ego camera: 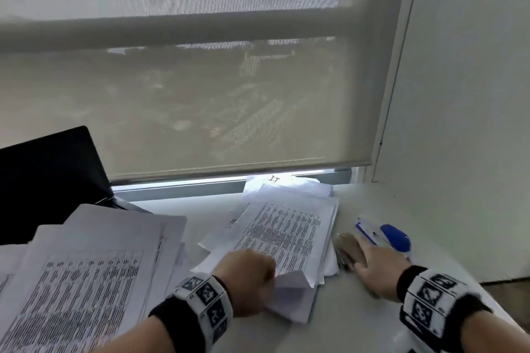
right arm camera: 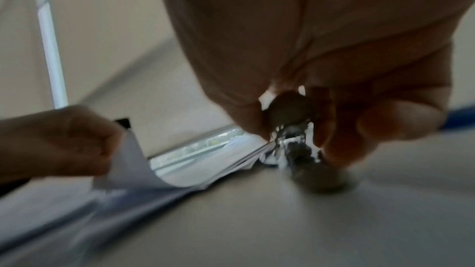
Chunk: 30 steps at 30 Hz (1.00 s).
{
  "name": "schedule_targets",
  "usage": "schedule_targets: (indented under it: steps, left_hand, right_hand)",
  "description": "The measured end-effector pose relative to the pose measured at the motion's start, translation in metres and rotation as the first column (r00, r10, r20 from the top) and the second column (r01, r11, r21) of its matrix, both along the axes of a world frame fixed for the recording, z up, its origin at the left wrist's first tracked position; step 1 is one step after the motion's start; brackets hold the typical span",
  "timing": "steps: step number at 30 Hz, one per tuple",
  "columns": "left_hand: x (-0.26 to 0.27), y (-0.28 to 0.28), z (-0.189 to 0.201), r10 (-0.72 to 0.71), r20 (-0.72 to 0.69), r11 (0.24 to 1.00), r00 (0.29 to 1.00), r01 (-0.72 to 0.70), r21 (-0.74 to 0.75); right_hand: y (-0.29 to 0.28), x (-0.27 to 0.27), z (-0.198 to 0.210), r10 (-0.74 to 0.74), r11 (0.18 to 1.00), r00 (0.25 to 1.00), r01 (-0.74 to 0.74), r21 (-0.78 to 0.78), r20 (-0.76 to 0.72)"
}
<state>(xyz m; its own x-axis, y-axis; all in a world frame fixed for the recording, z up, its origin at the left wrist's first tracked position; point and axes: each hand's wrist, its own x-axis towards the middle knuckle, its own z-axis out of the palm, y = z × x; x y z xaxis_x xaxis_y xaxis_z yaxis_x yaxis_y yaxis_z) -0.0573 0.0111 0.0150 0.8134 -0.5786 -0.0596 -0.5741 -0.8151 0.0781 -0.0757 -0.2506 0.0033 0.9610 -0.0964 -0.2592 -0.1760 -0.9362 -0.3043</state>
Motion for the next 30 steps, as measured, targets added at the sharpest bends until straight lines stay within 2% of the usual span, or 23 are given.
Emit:
schedule_targets:
  steps: [2,4,6,8,9,10,12,14,16,19,22,24,28,30]
  left_hand:
    - [-0.025,0.001,0.008,-0.027,-0.055,0.997,0.998,0.022,-0.078]
    - [-0.053,0.002,0.017,-0.085,-0.225,0.985,0.971,0.048,-0.165]
    - [-0.073,0.002,0.022,-0.141,-0.443,0.962,0.885,0.016,-0.274]
    - [-0.081,0.002,0.020,-0.130,-0.567,0.941,0.813,-0.078,-0.328]
    - [-0.081,0.004,0.014,-0.075,-0.562,0.948,0.824,-0.116,-0.297]
    - [-0.078,0.007,0.006,0.016,-0.503,0.968,0.864,-0.139,-0.208]
    - [-0.076,0.013,-0.005,0.158,-0.352,0.987,0.923,-0.141,0.074]
    - [-0.076,0.019,-0.012,0.165,-0.350,0.973,0.922,-0.093,0.213]
    - [-0.078,0.023,-0.014,0.103,-0.402,0.979,0.910,-0.022,0.200]
    - [-0.082,0.022,-0.013,0.042,-0.381,0.992,0.924,0.008,0.128]
    - [-0.074,0.024,-0.014,0.196,-0.292,0.976,0.936,-0.156,0.153]
    - [-0.062,0.031,-0.018,0.315,-0.279,0.942,0.907,-0.263,0.207]
    - [-0.046,0.042,-0.029,0.368,-0.288,0.917,0.884,-0.295,0.268]
    - [-0.044,0.042,-0.031,0.350,-0.245,0.919,0.904,-0.281,0.277]
  right_hand:
    - [-0.005,-0.002,-0.004,-0.111,0.985,0.993,0.106,0.139,0.031]
    - [-0.011,-0.007,-0.003,-0.233,0.937,0.969,0.200,0.287,0.083]
    - [-0.015,-0.014,0.002,-0.297,0.916,0.937,0.227,0.331,0.181]
    - [-0.014,-0.022,0.013,-0.314,0.907,0.918,0.215,0.362,0.242]
    - [-0.011,-0.026,0.018,-0.310,0.898,0.918,0.198,0.393,0.246]
    - [-0.008,-0.032,0.023,-0.294,0.893,0.927,0.180,0.412,0.233]
    - [0.001,-0.042,0.029,-0.228,0.902,0.949,0.122,0.415,0.216]
    - [0.011,-0.050,0.032,-0.106,0.937,0.972,0.027,0.349,0.209]
    - [0.027,-0.055,0.034,0.049,0.968,0.981,-0.093,0.234,0.188]
    - [0.050,-0.053,0.024,0.198,0.969,0.967,-0.218,0.118,0.158]
    - [0.074,-0.046,0.009,0.274,0.957,0.957,-0.281,0.072,0.095]
    - [0.089,-0.043,0.004,0.314,0.946,0.947,-0.318,0.060,0.067]
    - [0.113,-0.028,-0.003,0.306,0.952,0.947,-0.303,-0.044,0.101]
    - [0.125,-0.015,-0.005,0.293,0.956,0.947,-0.295,-0.007,0.134]
